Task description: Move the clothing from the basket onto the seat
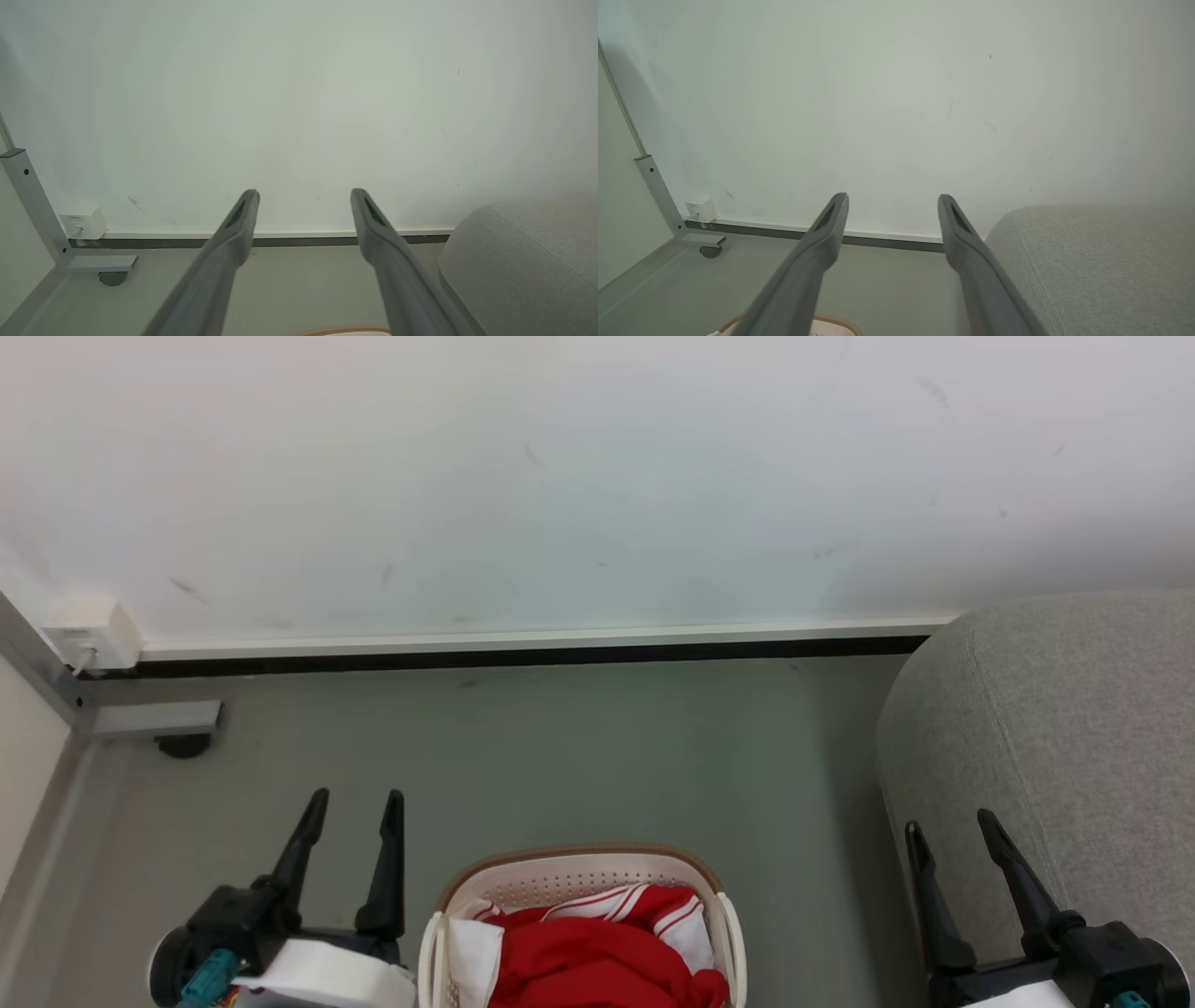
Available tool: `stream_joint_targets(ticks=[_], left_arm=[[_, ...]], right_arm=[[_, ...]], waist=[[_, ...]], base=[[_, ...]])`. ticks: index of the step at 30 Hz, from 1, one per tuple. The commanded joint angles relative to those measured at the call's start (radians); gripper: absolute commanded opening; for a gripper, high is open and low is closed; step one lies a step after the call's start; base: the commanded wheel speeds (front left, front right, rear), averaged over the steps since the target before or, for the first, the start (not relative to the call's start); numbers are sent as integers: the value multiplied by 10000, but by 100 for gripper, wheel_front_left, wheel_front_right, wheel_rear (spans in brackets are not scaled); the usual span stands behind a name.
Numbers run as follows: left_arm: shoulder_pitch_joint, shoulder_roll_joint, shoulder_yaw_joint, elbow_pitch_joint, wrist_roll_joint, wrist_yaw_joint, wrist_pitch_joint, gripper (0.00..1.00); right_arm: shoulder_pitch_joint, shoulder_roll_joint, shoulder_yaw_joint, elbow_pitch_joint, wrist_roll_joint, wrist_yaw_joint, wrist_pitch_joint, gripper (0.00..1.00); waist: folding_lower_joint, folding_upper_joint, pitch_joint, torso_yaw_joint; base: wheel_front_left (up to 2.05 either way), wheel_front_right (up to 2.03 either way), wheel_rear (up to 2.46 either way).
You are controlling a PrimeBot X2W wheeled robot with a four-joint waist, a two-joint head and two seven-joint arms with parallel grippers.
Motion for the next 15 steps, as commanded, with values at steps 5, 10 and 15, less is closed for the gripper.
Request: stream_joint_targets(ticks=[5,10,15], left_arm=[[-609,102,-119,382,-141,-63,-10,100],[-1250,487,-672,1028,-208,-80,-10,100],[-1980,1072,-1772,1988,-509,-64,-10,100]], right_arm=[[-368,-51,-86,-52,-43,-21,-35,100],[-766,-54,-239,-309,205,-21,-35,100],[-1106,-44,-385,-630,345,-21,-21,100]], waist=[[0,0,748,-388],[0,0,1538,-824],[0,0,2442,-1250]], base=[[0,0,0],[0,0,0],[0,0,0]])
